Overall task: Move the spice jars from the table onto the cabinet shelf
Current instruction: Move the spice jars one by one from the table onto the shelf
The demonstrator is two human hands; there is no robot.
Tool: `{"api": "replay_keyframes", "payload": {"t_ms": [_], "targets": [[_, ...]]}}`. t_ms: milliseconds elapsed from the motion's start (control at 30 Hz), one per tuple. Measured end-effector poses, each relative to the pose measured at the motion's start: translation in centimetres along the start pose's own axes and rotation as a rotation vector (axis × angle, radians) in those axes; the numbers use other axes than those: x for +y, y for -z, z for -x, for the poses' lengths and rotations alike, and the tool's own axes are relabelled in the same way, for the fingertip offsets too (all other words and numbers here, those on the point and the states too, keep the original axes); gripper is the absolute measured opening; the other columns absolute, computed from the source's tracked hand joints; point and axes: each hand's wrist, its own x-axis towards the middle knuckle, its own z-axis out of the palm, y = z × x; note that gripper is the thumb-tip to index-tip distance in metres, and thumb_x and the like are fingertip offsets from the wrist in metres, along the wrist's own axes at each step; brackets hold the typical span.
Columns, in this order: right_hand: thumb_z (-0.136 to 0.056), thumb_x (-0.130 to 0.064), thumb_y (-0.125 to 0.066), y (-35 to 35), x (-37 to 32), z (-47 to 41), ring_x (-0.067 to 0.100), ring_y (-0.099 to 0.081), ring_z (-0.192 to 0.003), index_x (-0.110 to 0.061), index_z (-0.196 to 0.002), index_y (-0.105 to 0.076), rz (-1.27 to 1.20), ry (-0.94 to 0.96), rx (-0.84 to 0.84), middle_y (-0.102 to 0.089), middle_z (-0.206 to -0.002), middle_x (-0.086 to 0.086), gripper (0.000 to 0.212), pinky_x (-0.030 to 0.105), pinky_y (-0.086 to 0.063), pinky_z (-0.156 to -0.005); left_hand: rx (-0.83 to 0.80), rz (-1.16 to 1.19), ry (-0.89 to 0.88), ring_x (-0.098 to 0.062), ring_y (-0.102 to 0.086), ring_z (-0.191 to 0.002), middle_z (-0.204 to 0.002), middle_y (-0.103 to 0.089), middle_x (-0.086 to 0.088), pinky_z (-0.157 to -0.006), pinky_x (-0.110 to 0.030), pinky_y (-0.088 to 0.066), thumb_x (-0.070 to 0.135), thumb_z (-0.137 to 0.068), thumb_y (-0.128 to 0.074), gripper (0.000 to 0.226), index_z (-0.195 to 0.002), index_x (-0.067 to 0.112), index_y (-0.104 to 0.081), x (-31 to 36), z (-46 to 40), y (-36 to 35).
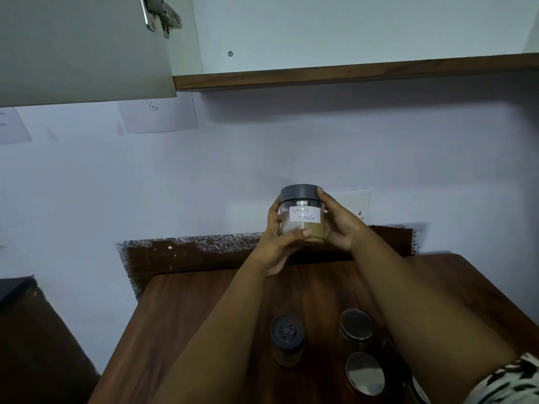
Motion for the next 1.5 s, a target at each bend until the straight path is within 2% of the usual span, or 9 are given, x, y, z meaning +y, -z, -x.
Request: {"api": "replay_keyframes", "payload": {"t_ms": [300,533,700,800,933,1100,1233,1400,1500], "targets": [[-0.076,-0.041,-0.076,0.0,-0.2,0.0,0.037,-0.06,-0.119,-0.009,-0.121,-0.062,-0.062,0.066,-0.07,-0.06,-0.131,0.021,0.058,0.058,-0.044,-0.101,-0.131,0.023,0.011,-0.038,-0.041,-0.136,-0.153,-0.032,-0.015,-0.098,-0.05,-0.049,-0.006,-0.077,-0.063,0.091,-0.149,0.039,-0.029,1.2,0.6,1.6],[-0.066,-0.043,-0.082,-0.1,-0.7,-0.5,0.039,-0.054,-0.126,-0.008,-0.136,-0.054,0.04,0.083,-0.051,-0.055,-0.136,0.023,0.082,0.06,-0.038,-0.107,-0.123,0.005,0.016,-0.039,-0.04,-0.137,-0.154,-0.032,-0.013,-0.102,-0.054,-0.045,-0.006,-0.077,-0.062,0.091,-0.15,0.038,-0.028,1.8,0.9,1.8],[-0.068,-0.043,-0.082,-0.7,-1.0,-0.3,0.039,-0.053,-0.127,-0.008,-0.138,-0.052,0.046,0.1,-0.028,-0.052,-0.14,0.023,0.084,0.06,-0.037,-0.108,-0.136,-0.002,0.002,-0.038,-0.041,-0.136,-0.153,-0.034,-0.013,-0.102,-0.053,-0.045,-0.006,-0.078,-0.063,0.091,-0.15,0.037,-0.029,2.3,0.9,1.9],[-0.073,-0.055,-0.072,-1.7,-2.0,0.3,0.04,-0.05,-0.128,-0.012,-0.139,-0.051,0.19,0.071,-0.093,-0.051,-0.141,0.021,0.081,0.063,-0.035,-0.107,-0.078,0.001,-0.029,-0.035,-0.047,-0.132,-0.148,-0.041,-0.011,-0.098,-0.053,-0.05,-0.004,-0.078,-0.066,0.088,-0.148,0.036,-0.033,3.2,0.8,1.8],[-0.082,-0.059,-0.058,-4.2,-5.3,1.8,0.041,-0.052,-0.126,-0.017,-0.139,-0.05,0.298,0.125,-0.205,-0.053,-0.139,0.02,0.071,0.065,-0.04,-0.102,0.065,-0.06,-0.178,-0.024,-0.057,-0.124,-0.14,-0.055,-0.004,-0.093,-0.039,-0.053,0.009,-0.077,-0.07,0.072,-0.139,0.033,-0.041,6.1,0.4,0.8],[-0.082,-0.056,-0.059,-9.8,-12.1,4.3,0.038,-0.053,-0.125,-0.026,-0.143,-0.044,0.402,0.41,-0.291,-0.053,-0.14,0.017,0.069,0.054,-0.052,-0.09,0.013,-0.218,-0.465,-0.022,-0.051,-0.13,-0.141,-0.053,-0.001,-0.097,-0.03,-0.049,0.009,-0.077,-0.071,0.065,-0.135,0.028,-0.049,13.7,-0.7,-1.8],[-0.091,-0.048,-0.054,-14.4,-18.4,5.6,0.033,-0.054,-0.127,-0.022,-0.145,-0.04,0.434,0.593,-0.37,-0.052,-0.141,0.014,0.062,0.053,-0.049,-0.097,-0.048,-0.387,-0.563,-0.017,-0.051,-0.131,-0.141,-0.053,0.004,-0.101,-0.028,-0.047,0.019,-0.078,-0.077,0.073,-0.141,0.034,-0.044,21.6,-1.9,-3.7],[-0.097,-0.038,-0.05,-18.4,-23.5,4.0,0.031,-0.054,-0.128,-0.013,-0.145,-0.037,0.484,0.69,-0.379,-0.05,-0.143,0.016,0.055,0.054,-0.044,-0.104,0.018,-0.509,-0.618,-0.017,-0.055,-0.125,-0.131,-0.054,0.009,-0.092,-0.023,-0.052,0.017,-0.081,-0.072,0.069,-0.142,0.034,-0.043,27.1,-4.3,-4.4],[-0.093,-0.039,-0.054,-18.8,-24.9,1.5,0.03,-0.054,-0.127,-0.015,-0.145,-0.038,0.477,0.655,-0.352,-0.052,-0.141,0.013,0.059,0.048,-0.048,-0.101,0.132,-0.66,-0.656,-0.013,-0.048,-0.133,-0.139,-0.053,0.006,-0.107,-0.032,-0.043,0.019,-0.087,-0.07,0.063,-0.143,0.029,-0.044,28.0,-6.1,-3.3]]}}
